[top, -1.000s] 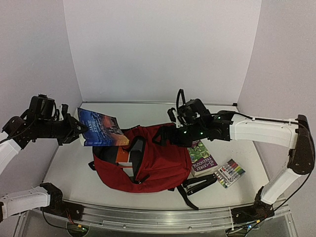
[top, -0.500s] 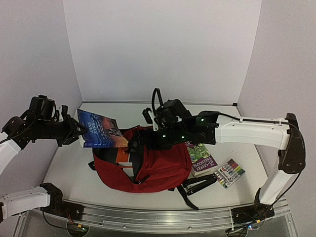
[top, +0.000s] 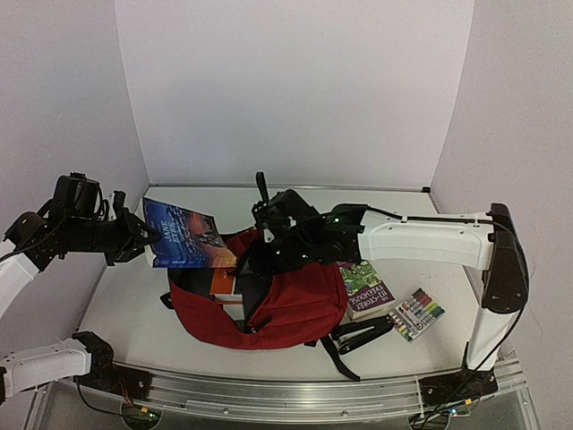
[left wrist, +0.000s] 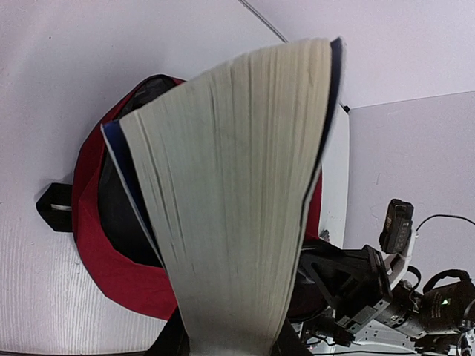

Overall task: Pack the student bag
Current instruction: Place the book in the student bag.

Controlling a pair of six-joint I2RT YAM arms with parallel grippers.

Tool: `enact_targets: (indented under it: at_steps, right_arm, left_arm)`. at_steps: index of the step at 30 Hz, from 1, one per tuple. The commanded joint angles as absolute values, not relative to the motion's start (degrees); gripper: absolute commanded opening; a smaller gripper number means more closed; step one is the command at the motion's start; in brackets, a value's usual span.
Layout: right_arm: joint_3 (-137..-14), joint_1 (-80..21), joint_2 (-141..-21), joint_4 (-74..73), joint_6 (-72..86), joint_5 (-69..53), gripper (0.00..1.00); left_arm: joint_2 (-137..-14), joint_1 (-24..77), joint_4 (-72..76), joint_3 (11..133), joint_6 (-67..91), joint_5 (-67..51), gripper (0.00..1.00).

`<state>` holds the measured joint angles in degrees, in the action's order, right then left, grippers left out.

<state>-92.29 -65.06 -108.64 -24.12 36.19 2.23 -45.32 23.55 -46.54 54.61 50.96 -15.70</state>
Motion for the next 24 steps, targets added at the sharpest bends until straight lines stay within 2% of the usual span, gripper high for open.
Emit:
enact_targets:
  at_steps: [1, 6, 15, 24]
  right_arm:
    - [-95.98, -65.04, -105.62, -25.88, 39.73, 14.41, 0.00]
    - [-95.95, -65.04, -98.81, -24.13, 42.22, 19.75, 0.00]
    - [-94.58, -65.04, -94.51, -18.46, 43.49, 17.74, 0.00]
    - [-93.69, -65.05, -94.82, -14.02, 42.99, 11.14, 0.00]
  left_arm:
    - [-41.55, 23.49, -39.42, 57.79, 50.43, -16.47, 0.00]
    - [-38.51, 23.55, -40.82, 55.82, 51.58, -16.65, 0.00]
    - [-36.87, 23.50, -37.51, 49.75, 54.59, -22.57, 0.00]
    - [-46.98, 23.52, -19.31, 44.29, 55.49, -32.86, 0.00]
